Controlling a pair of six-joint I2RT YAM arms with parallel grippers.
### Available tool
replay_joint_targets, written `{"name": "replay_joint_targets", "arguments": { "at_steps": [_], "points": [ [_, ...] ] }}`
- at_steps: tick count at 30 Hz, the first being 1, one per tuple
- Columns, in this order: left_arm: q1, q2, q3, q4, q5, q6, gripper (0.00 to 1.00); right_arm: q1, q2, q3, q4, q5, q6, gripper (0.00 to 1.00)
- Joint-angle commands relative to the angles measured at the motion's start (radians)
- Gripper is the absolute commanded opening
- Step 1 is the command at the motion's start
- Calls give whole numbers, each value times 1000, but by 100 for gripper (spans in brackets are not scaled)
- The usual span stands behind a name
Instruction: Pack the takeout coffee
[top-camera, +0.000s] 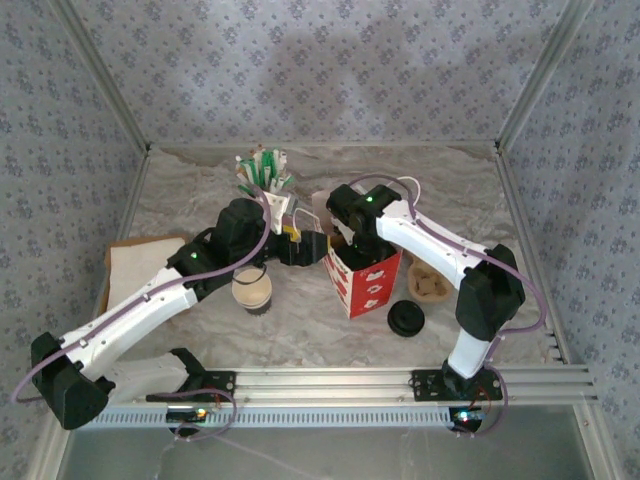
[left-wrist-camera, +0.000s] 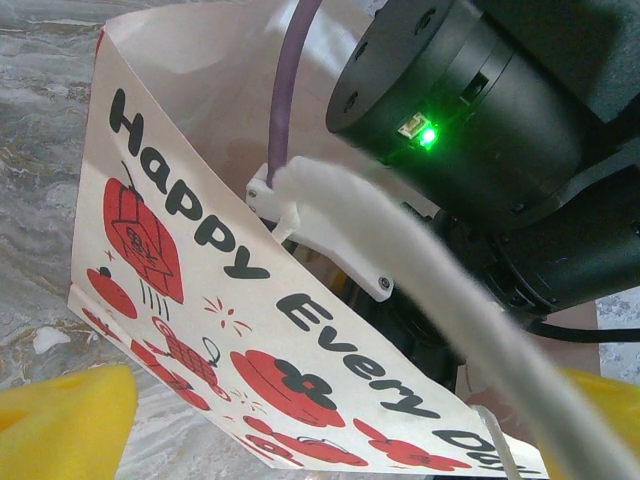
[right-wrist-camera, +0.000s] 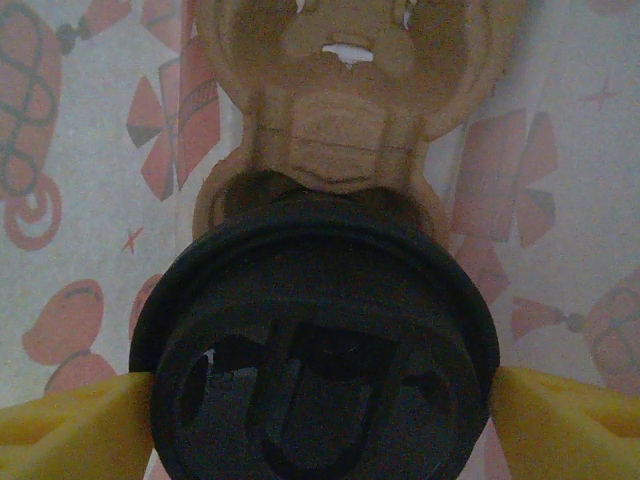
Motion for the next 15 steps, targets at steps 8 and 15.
{"name": "replay_joint_targets", "arguments": {
  "at_steps": [8,15],
  "points": [
    [-8,13,36,12,5,2,99,4,-33,27,-53,6,17,93],
    [-10,21,42,8,5,3,100,1,-53,43,-67,10,17,93]
  ]
}}
